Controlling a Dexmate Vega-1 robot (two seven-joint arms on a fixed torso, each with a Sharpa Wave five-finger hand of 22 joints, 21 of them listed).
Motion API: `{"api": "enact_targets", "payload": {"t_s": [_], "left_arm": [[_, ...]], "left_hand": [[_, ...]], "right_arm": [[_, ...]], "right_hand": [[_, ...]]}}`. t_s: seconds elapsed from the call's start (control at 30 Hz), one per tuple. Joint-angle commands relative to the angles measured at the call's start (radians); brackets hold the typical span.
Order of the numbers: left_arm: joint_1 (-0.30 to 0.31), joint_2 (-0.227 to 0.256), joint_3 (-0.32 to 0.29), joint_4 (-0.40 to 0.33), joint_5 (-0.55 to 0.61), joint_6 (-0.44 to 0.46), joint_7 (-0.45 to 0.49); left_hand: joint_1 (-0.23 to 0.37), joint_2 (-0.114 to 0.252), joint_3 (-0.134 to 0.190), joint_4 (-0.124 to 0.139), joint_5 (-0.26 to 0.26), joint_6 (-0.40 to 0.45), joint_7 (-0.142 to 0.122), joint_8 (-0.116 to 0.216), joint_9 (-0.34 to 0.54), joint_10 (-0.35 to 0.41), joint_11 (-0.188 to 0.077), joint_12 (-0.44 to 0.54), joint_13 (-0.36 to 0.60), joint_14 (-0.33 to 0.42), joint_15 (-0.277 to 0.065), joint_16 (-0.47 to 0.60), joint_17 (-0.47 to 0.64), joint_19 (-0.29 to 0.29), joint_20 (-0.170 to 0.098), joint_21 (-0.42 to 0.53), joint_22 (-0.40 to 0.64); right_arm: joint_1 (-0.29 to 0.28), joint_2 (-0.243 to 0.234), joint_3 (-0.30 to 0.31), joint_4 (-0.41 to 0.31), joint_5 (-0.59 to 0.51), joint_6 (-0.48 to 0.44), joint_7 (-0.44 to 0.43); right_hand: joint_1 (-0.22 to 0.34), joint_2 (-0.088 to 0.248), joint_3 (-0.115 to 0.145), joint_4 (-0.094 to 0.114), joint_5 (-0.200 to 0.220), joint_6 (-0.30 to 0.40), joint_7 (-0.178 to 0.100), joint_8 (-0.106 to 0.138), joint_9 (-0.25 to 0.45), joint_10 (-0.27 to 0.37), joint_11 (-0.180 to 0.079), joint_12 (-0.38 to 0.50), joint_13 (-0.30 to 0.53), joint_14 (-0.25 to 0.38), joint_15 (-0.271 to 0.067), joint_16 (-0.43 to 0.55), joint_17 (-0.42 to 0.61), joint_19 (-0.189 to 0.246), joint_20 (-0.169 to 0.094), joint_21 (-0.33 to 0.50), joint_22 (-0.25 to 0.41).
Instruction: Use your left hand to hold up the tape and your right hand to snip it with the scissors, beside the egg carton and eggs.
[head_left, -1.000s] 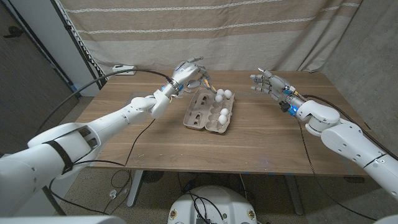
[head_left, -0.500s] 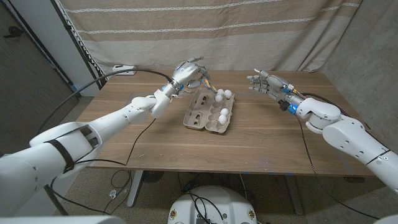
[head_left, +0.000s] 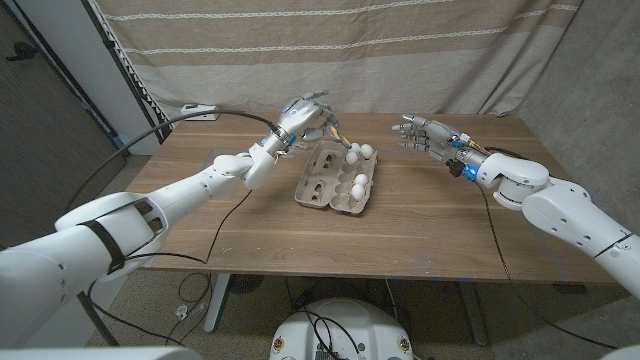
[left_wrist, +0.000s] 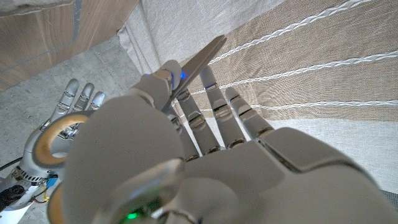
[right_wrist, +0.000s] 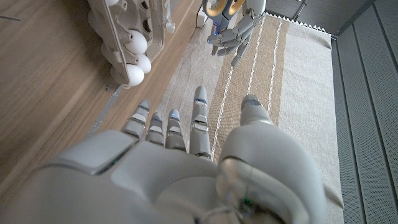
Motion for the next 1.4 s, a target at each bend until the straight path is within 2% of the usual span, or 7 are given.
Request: {"api": "enact_targets", "payload": {"t_s": [0.03,0.17,0.63,0.73,1.0,1.07,1.4], "left_arm": [[-0.022,-0.021,0.024,0.046,-0.008,-0.022,0.02],[-0.026,-0.025,0.03,0.052,-0.008,-0.02,0.026],[-0.031,-0.032,0.044,0.064,-0.015,-0.015,0.044],[-0.029,-0.031,0.044,0.062,-0.018,-0.015,0.044],[-0.026,-0.029,0.043,0.056,-0.023,-0.015,0.039],[-0.026,-0.03,0.043,0.058,-0.025,-0.018,0.039],[-0.032,-0.043,0.05,0.074,-0.028,-0.03,0.039]], "left_hand": [[0.001,0.012,0.006,0.012,0.003,0.026,0.012,-0.003,0.001,0.257,-0.001,0.002,0.005,0.012,-0.151,0.001,0.0,0.004,-0.089,-0.001,0.004],[0.001,0.012,0.007,0.012,0.003,0.025,0.011,-0.009,0.002,0.257,-0.001,0.0,0.004,0.012,-0.151,0.0,0.0,0.004,-0.089,-0.001,0.004],[-0.001,0.011,0.008,0.012,0.003,0.033,0.013,-0.019,0.002,0.26,-0.001,-0.004,0.003,0.015,-0.151,0.0,-0.003,0.014,-0.094,0.001,0.003],[-0.001,0.012,0.008,0.013,0.003,0.034,0.013,-0.02,0.002,0.26,-0.001,-0.004,0.004,0.018,-0.151,0.001,-0.002,0.015,-0.094,0.002,0.003],[-0.002,0.011,0.01,0.012,0.003,0.034,0.013,-0.028,0.003,0.259,0.0,-0.009,0.002,0.032,-0.151,0.003,-0.004,0.019,-0.101,0.001,0.003],[-0.002,0.01,0.011,0.012,0.003,0.034,0.014,-0.03,0.003,0.261,0.0,-0.009,0.003,0.032,-0.151,0.001,-0.005,0.019,-0.103,0.001,0.003],[-0.002,0.009,0.011,0.012,0.003,0.036,0.014,-0.038,0.003,0.266,0.0,-0.011,0.003,0.033,-0.151,0.0,-0.009,0.018,-0.103,0.0,0.004]], "right_arm": [[0.026,-0.015,-0.011,-0.003,0.035,-0.049,0.035],[0.036,-0.014,-0.019,0.007,0.045,-0.06,0.05],[0.067,-0.031,-0.028,0.003,0.069,-0.107,0.067],[0.065,-0.032,-0.024,-0.003,0.078,-0.117,0.055],[0.071,-0.037,-0.022,-0.006,0.119,-0.15,0.075],[0.069,-0.042,-0.02,-0.016,0.12,-0.157,0.066],[0.057,-0.056,-0.01,-0.047,0.146,-0.179,0.055]], "right_hand": [[0.002,-0.013,0.017,0.0,0.0,-0.009,0.032,0.001,0.003,-0.018,0.003,-0.007,0.001,-0.014,0.001,0.005,0.006,-0.019,0.003,0.002,0.002],[0.016,-0.02,0.027,-0.004,0.001,-0.025,0.032,0.003,0.002,-0.03,0.004,-0.007,0.001,-0.028,0.0,0.005,0.006,-0.051,0.003,0.003,0.004],[0.054,-0.027,0.034,-0.004,0.008,-0.057,0.033,0.01,0.002,-0.06,0.005,-0.008,0.002,-0.051,0.0,0.005,0.006,-0.062,0.003,0.003,0.003],[0.062,-0.027,0.032,-0.003,0.007,-0.056,0.033,0.017,0.005,-0.058,0.005,-0.006,0.002,-0.039,-0.001,0.007,0.006,-0.022,0.003,0.006,0.002],[0.067,-0.027,0.032,-0.004,0.007,-0.056,0.033,0.018,0.006,-0.064,0.006,-0.008,0.002,-0.039,-0.001,0.006,0.006,-0.02,0.003,0.003,0.002],[0.084,-0.029,0.031,-0.004,0.008,-0.084,0.033,0.015,0.006,-0.092,0.006,-0.012,0.002,-0.039,-0.001,0.007,0.006,0.009,0.003,0.003,0.001],[0.111,-0.025,0.033,-0.003,0.008,-0.144,0.033,0.015,0.005,-0.169,0.007,-0.014,0.003,-0.062,-0.001,0.007,0.007,0.0,0.004,0.001,0.001]]}}
